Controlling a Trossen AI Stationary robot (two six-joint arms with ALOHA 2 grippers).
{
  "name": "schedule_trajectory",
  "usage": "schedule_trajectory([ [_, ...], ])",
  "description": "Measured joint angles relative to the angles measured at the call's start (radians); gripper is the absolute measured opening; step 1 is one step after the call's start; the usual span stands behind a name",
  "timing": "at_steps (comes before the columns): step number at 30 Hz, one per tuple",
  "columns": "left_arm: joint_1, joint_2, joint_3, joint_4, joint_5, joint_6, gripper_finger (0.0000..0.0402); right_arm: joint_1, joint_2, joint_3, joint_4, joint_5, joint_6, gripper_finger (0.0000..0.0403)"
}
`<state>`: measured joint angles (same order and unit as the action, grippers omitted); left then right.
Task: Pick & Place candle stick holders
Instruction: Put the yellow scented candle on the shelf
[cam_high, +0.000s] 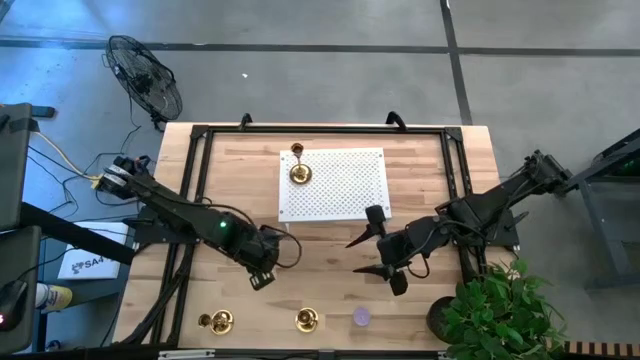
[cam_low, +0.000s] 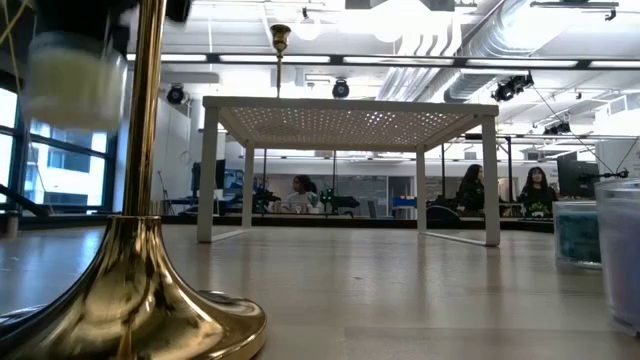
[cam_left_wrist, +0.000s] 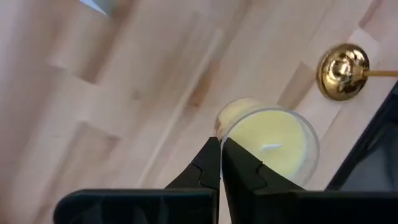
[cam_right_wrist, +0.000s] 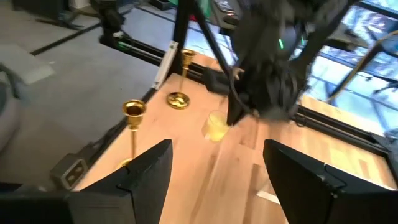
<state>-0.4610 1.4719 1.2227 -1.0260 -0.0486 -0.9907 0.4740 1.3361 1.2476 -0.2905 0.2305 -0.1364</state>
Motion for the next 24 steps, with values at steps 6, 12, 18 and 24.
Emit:
schedule_trajectory([
  [6, -0.032, 0.000, 0.220, -0.256, -0.217, 0.002, 0.0000, -0.002, 0.000, 0.000, -0.002, 0.069, 0.003, 0.0247],
  [12, -0.030, -0.001, 0.379, -0.328, -0.370, 0.118, 0.0000, -0.003, 0.000, 0.000, 0.021, 0.103, 0.001, 0.0247],
  [18, -0.030, -0.001, 0.484, -0.276, -0.466, 0.289, 0.0000, -0.006, 0.000, 0.000, 0.028, 0.098, -0.051, 0.0247],
  [24, -0.029, 0.002, 0.510, -0.097, -0.545, 0.512, 0.0000, -0.040, 0.004, 0.000, 0.101, 0.073, -0.077, 0.0247],
])
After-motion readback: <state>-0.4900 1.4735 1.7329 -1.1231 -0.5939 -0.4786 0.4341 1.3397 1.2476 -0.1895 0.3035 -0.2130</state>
